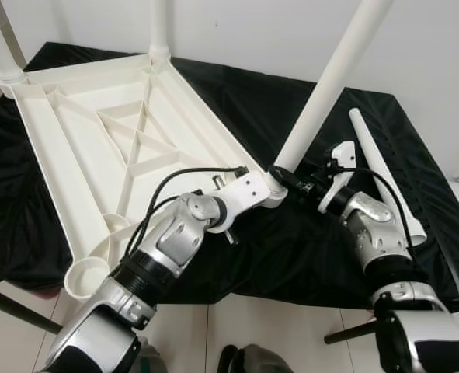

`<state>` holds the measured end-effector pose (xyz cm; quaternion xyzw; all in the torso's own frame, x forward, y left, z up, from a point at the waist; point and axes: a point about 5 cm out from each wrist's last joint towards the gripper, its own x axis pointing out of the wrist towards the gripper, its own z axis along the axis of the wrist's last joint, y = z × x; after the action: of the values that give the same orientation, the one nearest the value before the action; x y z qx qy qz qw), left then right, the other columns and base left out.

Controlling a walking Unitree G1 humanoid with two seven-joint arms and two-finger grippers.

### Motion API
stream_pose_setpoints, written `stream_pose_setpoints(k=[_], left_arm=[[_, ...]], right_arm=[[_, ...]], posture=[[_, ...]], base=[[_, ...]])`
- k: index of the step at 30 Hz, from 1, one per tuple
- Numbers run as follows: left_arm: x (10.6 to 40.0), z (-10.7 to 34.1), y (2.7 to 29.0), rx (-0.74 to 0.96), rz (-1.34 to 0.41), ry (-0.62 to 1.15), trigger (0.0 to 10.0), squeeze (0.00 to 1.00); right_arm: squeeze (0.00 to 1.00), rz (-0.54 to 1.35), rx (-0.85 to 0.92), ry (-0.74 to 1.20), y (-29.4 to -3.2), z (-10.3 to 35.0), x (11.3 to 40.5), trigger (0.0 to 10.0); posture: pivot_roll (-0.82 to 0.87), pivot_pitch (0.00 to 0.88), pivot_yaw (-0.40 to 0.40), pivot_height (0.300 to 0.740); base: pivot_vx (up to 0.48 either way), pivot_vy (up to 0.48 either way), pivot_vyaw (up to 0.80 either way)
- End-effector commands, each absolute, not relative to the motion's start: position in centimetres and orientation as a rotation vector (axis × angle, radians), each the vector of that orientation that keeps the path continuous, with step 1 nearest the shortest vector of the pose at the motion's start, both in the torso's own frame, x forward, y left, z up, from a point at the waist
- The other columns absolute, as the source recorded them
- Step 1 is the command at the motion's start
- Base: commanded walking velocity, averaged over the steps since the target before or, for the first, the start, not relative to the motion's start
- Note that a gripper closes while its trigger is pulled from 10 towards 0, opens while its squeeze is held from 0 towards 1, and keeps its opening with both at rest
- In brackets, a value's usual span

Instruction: Building children table

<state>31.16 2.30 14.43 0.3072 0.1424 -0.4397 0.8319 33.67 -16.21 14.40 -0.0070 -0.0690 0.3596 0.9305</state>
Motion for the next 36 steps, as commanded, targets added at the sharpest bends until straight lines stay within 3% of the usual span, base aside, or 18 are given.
stream_pose_setpoints(k=[1,16,24,29,30,31,32,33,34,36], left_arm=[[30.9,14.7,1.4,0.671,-0.962,0.263,10.0,0.0],[31.0,14.9,1.5,0.673,-0.959,0.261,10.0,0.0],[31.0,15.0,1.5,0.661,-0.952,0.264,10.0,0.0],[31.1,15.1,1.5,0.659,-0.948,0.264,10.0,0.0],[31.1,15.1,1.6,0.658,-0.946,0.265,10.0,0.0],[31.1,15.1,1.6,0.658,-0.946,0.265,10.0,0.0],[31.1,15.0,1.6,0.657,-0.944,0.266,10.0,0.0],[31.1,15.0,1.6,0.657,-0.944,0.266,10.0,0.0],[31.1,15.0,1.7,0.657,-0.942,0.267,10.0,0.0],[31.1,15.0,1.8,0.658,-0.941,0.268,10.0,0.0]], right_arm=[[0.0,0.753,-0.004,-0.125,-14.9,14.0,33.2,10.0],[0.0,0.479,0.132,-0.165,-10.8,13.6,32.4,10.0],[0.0,0.182,0.192,-0.08,-8.2,14.1,33.3,10.0],[0.0,0.17,0.192,-0.087,-7.7,14.4,33.3,10.0],[0.09,0.173,0.201,-0.089,-7.8,14.5,33.3,10.0],[0.09,0.173,0.201,-0.089,-7.8,14.5,33.3,10.0],[0.72,0.166,0.201,-0.092,-8.0,14.5,33.3,10.0],[0.72,0.166,0.201,-0.092,-8.0,14.5,33.3,10.0],[1.0,0.173,0.213,-0.092,-8.2,14.5,33.2,10.0],[1.0,0.17,0.216,-0.094,-8.4,14.5,33.2,10.0]], posture=[[0.08,0.0,-0.119,0.74],[0.08,0.008,-0.12,0.74],[0.08,0.027,-0.123,0.74],[0.08,0.031,-0.123,0.74],[0.08,0.032,-0.123,0.74],[0.08,0.032,-0.123,0.74],[0.08,0.034,-0.123,0.74],[0.08,0.034,-0.123,0.74],[0.08,0.034,-0.121,0.74],[0.08,0.034,-0.119,0.74]], base=[[0.0,0.0,0.0],[0.0,0.0,0.0],[0.0,0.0,0.0],[0.0,0.0,0.0],[0.0,0.0,0.0],[0.0,0.0,0.0],[0.0,0.0,0.0],[0.0,0.0,0.0],[0.0,0.0,0.0],[0.0,0.0,0.0]])
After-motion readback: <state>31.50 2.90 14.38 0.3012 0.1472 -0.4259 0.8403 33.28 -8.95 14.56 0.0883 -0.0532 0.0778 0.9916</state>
